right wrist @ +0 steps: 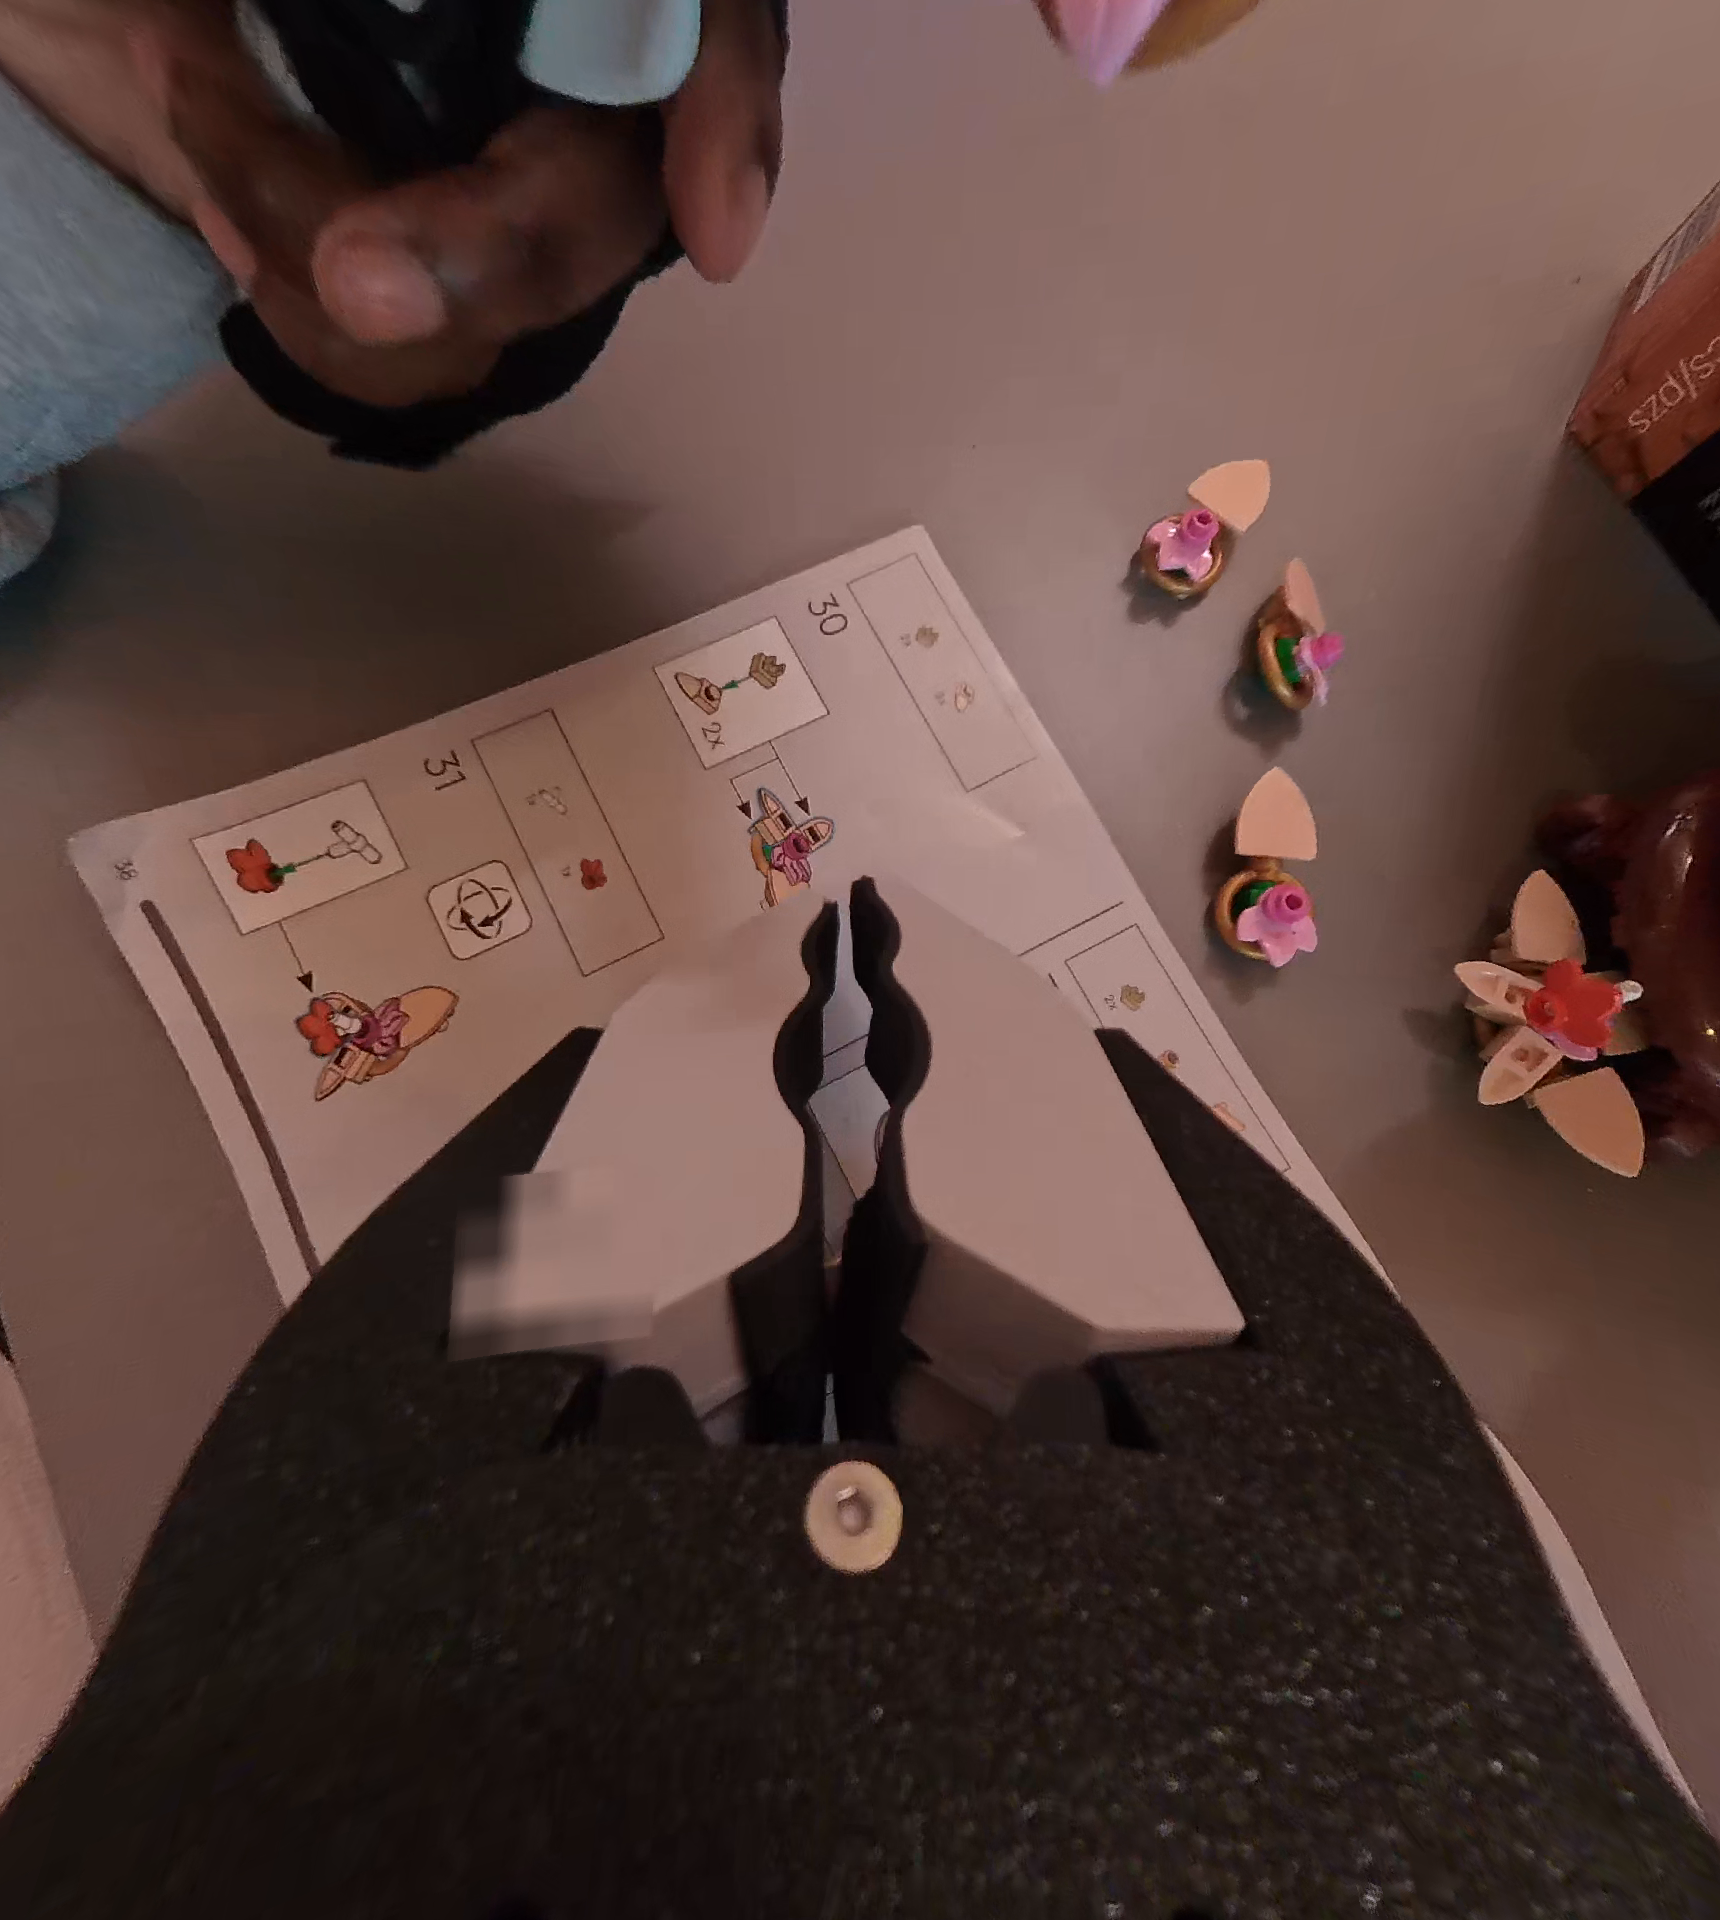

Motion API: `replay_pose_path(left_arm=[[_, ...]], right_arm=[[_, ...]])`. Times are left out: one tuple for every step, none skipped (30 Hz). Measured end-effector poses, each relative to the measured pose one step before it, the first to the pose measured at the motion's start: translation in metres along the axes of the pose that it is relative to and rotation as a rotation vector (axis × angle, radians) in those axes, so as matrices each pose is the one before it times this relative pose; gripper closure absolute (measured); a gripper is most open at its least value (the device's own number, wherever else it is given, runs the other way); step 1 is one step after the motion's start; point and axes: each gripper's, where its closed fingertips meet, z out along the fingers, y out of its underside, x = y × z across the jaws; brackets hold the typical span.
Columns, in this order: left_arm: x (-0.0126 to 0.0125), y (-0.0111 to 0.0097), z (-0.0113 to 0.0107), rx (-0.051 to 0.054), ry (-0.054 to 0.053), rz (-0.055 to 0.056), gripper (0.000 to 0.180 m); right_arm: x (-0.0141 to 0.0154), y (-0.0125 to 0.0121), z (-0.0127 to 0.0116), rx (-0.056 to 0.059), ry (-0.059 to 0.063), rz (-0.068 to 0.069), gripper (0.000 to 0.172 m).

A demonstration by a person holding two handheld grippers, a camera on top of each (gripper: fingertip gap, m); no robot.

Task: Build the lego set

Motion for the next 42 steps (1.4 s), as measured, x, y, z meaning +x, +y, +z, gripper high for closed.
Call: replay_pose_path(left_arm=[[0.00002,0.00011,0.00008,-0.0008,0.0002,-0.0001,0.178],[-0.00012,0.00008,0.00003,-0.0003,-0.0002,-0.0004,0.178],[0.00000,-0.00001,0.00000,0.0001,-0.0001,-0.0002,0.178],[-0.00003,0.00002,-0.00001,-0.0001,-0.0003,0.0000,0.178],[-0.00007,0.00005,-0.00003,-0.0004,-0.0005,0.0002,0.178],[-0.00011,0.00006,0.00011,-0.0004,-0.0006,0.0002,0.178],[-0.00008,0.00012,-0.00003,-0.0003,-0.0003,-0.0003,0.178],[0.00000,-0.00002,0.00005,-0.0002,0.0005,-0.0001,0.178],[0.00005,0.00006,0.00007,-0.0001,0.0001,0.0001,0.178],[0.00001,-0.00005,-0.00001,-0.0002,-0.0003,0.0002,0.178],[-0.00008,0.00010,-0.00002,-0.0001,-0.0002,-0.0001,0.178],[-0.00007,-0.00007,-0.00006,0.0002,-0.0003,-0.0002,0.178],[-0.00004,-0.00009,-0.00005,0.0003,0.0000,0.0000,0.178],[0.00014,-0.00009,-0.00003,0.0004,0.0002,0.0003,0.178],[0.00000,0.00000,0.00000,0.0000,0.0000,0.0000,0.178],[-0.00011,0.00010,0.00002,-0.0005,0.0000,-0.0003,0.178],[0.00001,0.00007,0.00011,-0.0005,0.0001,-0.0002,0.178],[0.00004,0.00010,0.00004,-0.0004,0.0000,0.0001,0.178],[-0.00001,0.00017,0.00015,-0.0009,-0.0001,0.0004,0.178],[-0.00002,0.00013,0.00003,-0.0007,-0.0003,0.0004,0.178],[-0.00012,0.00000,0.00004,-0.0003,-0.0005,-0.0001,0.178],[-0.00005,0.00009,-0.00002,-0.0001,-0.0002,-0.0005,0.178],[0.00002,0.00002,0.00013,-0.0001,0.0002,-0.0002,0.178],[0.00007,0.00005,-0.00007,-0.0001,0.0002,0.0004,0.178],[-0.00004,0.00007,0.00006,-0.0002,-0.0005,0.0003,0.178],[-0.00010,0.00000,0.00004,-0.0003,-0.0004,-0.0002,0.178],[-0.00002,-0.00003,0.00002,0.0002,-0.0003,-0.0002,0.178],[-0.00002,-0.00005,-0.00011,0.0004,-0.0002,0.0002,0.178],[-0.00006,0.00000,0.00000,0.0000,-0.0002,0.0004,0.178],[-0.00009,-0.00008,-0.00010,0.0006,-0.0008,0.0001,0.178],[-0.00010,-0.00018,0.00000,0.0010,-0.0006,-0.0004,0.178],[-0.00014,-0.00013,-0.00014,0.0012,-0.0005,-0.0002,0.178],[-0.00013,-0.00018,-0.00019,0.0013,-0.0011,0.0003,0.178],[-0.00010,-0.00022,-0.00006,0.0010,-0.0012,0.0004,0.178],[-0.00020,-0.00020,-0.00009,0.0008,-0.0009,-0.0001,0.178],[-0.00014,-0.00003,-0.00005,0.0005,-0.0005,-0.0004,0.178],[-0.00017,-0.00004,-0.00009,0.0008,-0.0011,-0.0002,0.178],[-0.00020,-0.00020,-0.00013,0.0011,-0.0013,0.0001,0.178],[-0.00016,-0.00013,-0.00003,0.0007,-0.0007,0.0002,0.178],[-0.00018,-0.00019,-0.00014,0.0010,-0.0011,0.0002,0.178],[-0.00020,-0.00017,-0.00015,0.0009,-0.0014,-0.0001,0.178],[-0.00019,-0.00011,-0.00008,0.0008,-0.0016,0.0000,0.178]], right_arm=[[-0.00011,0.00166,0.00103,-0.0074,0.0007,-0.0026,0.170],[-0.00086,0.00155,0.00134,-0.0062,-0.0035,-0.0025,0.170],[-0.00101,0.00157,0.00155,-0.0053,-0.0040,0.0001,0.170],[-0.00078,0.00155,0.00162,-0.0062,-0.0033,0.0013,0.170],[-0.00037,0.00201,0.00176,-0.0090,-0.0018,0.0015,0.170],[-0.00023,0.00232,0.00161,-0.0122,-0.0012,0.0009,0.170],[-0.00059,-0.00045,0.00040,0.0058,-0.0046,0.0022,0.170],[-0.00048,0.00069,0.00023,-0.0038,-0.0037,0.0002,0.170],[0.00004,0.00000,-0.00006,0.0014,-0.0006,0.0021,0.170],[-0.00001,-0.00004,0.00002,0.0003,0.0002,0.0004,0.170],[-0.00008,0.00011,0.00003,0.0000,0.0013,-0.0010,0.170],[-0.00006,0.00001,-0.00003,0.0001,0.0016,-0.0020,0.170],[-0.00003,-0.00006,0.00003,0.0002,0.0012,-0.0016,0.170],[-0.00007,0.00007,-0.00007,-0.0001,0.0004,0.0000,0.171],[-0.00005,0.00000,0.00000,0.0001,-0.0004,0.0014,0.171],[-0.00001,-0.00002,-0.00002,0.0008,-0.0002,0.0009,0.171],[-0.00001,0.00005,0.00002,0.0013,0.0000,0.0011,0.171],[-0.00006,-0.00003,0.00006,0.0018,0.0001,0.0006,0.171],[-0.00004,0.00002,0.00001,0.0021,-0.0001,0.0012,0.171],[-0.00005,0.00004,-0.00011,0.0014,0.0000,0.0015,0.171],[-0.00001,0.00006,0.00005,0.0007,0.0002,0.0017,0.171],[-0.00011,0.00000,0.00000,-0.0002,0.0008,0.0001,0.171],[0.00004,-0.00005,0.00003,0.0001,0.0012,-0.0025,0.171],[0.00000,-0.00004,-0.00001,0.0006,0.0015,-0.0016,0.171],[0.00002,-0.00001,-0.00003,0.0005,0.0009,-0.0001,0.171],[0.00004,-0.00005,0.00000,0.0009,0.0004,0.0000,0.172],[-0.00008,0.00002,0.00007,0.0009,-0.0002,0.0005,0.172],[0.00005,-0.00005,0.00000,0.0010,-0.0003,0.0000,0.172],[0.00001,-0.00001,-0.00006,0.0012,-0.0002,0.0005,0.172],[-0.00004,-0.00001,-0.00003,0.0007,-0.0001,0.0015,0.172],[0.00003,0.00000,0.00011,0.0006,-0.0001,0.0007,0.172],[-0.00004,-0.00002,-0.00002,0.0006,0.0001,-0.0008,0.172],[0.00007,-0.00005,0.00003,0.0005,-0.0001,0.0002,0.172],[-0.00002,-0.00006,0.00003,0.0005,-0.0003,0.0011,0.172],[-0.00002,-0.00005,-0.00001,0.0010,-0.0002,0.0010,0.172],[-0.00004,-0.00004,-0.00001,0.0009,-0.0003,0.0012,0.172],[0.00005,0.00001,0.00010,0.0006,0.0001,0.0008,0.172],[-0.00008,-0.00002,-0.00002,0.0006,0.0001,-0.0003,0.172],[0.00009,-0.00003,0.00001,0.0003,-0.0003,-0.0004,0.172],[0.00000,-0.00011,-0.00002,-0.0002,-0.0003,-0.0003,0.172],[0.00018,-0.00013,0.00006,-0.0013,0.0014,-0.0022,0.171],[0.00104,-0.00005,-0.00057,-0.0045,0.0090,-0.0074,0.170]])
